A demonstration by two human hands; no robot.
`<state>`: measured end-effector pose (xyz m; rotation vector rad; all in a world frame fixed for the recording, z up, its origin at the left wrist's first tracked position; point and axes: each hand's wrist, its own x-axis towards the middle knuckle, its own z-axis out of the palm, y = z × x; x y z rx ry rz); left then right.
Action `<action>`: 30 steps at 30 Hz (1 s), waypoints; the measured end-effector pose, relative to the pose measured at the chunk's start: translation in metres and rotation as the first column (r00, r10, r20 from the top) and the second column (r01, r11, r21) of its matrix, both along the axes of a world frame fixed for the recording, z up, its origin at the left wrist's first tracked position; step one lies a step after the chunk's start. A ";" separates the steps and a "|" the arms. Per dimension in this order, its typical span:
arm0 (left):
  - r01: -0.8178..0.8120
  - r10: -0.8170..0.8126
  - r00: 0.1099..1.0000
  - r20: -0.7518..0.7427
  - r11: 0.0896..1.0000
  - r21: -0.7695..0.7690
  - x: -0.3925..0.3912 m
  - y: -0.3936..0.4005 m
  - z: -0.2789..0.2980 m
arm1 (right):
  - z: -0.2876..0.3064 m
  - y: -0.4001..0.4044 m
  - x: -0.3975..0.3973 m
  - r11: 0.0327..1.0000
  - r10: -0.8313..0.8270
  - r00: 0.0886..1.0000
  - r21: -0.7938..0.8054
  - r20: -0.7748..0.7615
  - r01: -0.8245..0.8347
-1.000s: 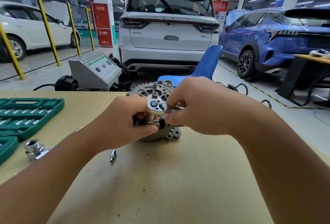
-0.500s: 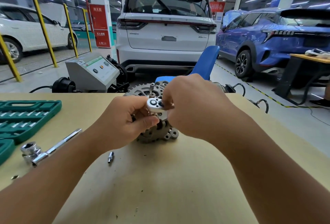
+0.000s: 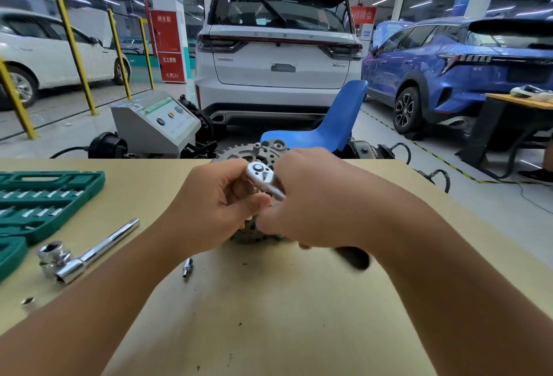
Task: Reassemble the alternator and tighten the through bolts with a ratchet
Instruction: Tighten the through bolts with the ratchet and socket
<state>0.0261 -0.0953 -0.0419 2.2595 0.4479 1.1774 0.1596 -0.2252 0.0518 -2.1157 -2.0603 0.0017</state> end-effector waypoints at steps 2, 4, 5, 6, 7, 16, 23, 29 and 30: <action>0.028 -0.029 1.000 -0.013 0.999 -0.023 -0.002 0.001 0.001 | 0.005 -0.004 0.003 1.000 0.014 1.000 -0.020 0.002 -0.014; 0.088 -0.090 0.994 -0.059 0.995 -0.037 -0.005 0.003 0.003 | 0.005 -0.004 0.009 0.998 -0.027 0.996 0.066 0.090 0.021; 0.102 -0.103 0.991 -0.085 0.995 -0.020 -0.006 0.004 0.003 | 0.003 -0.003 0.011 0.994 -0.053 0.990 0.103 0.130 0.039; 0.103 -0.102 0.989 -0.104 0.995 0.006 -0.006 0.005 0.002 | 0.001 -0.002 0.011 0.990 -0.064 0.989 0.136 0.133 0.046; 0.096 -0.091 0.990 -0.109 0.995 0.036 -0.005 0.004 0.001 | 0.000 0.000 0.010 0.989 -0.063 0.990 0.140 0.125 0.045; 0.161 -0.157 0.984 -0.090 0.986 0.037 -0.003 0.007 -0.002 | 0.007 -0.004 0.005 0.993 -0.010 1.000 0.116 0.030 0.006; 0.030 -0.031 1.000 0.003 0.991 0.128 0.003 0.003 -0.005 | 0.002 -0.006 -0.001 0.995 0.010 0.999 0.104 -0.031 -0.007; 0.079 -0.075 0.996 -0.054 0.994 0.081 -0.003 0.005 -0.001 | 0.000 -0.003 0.003 0.986 -0.075 0.996 0.156 0.048 0.066; 0.094 -0.091 0.995 -0.044 0.993 0.074 -0.003 0.003 0.000 | -0.002 -0.003 0.001 0.986 -0.072 0.996 0.155 0.055 0.063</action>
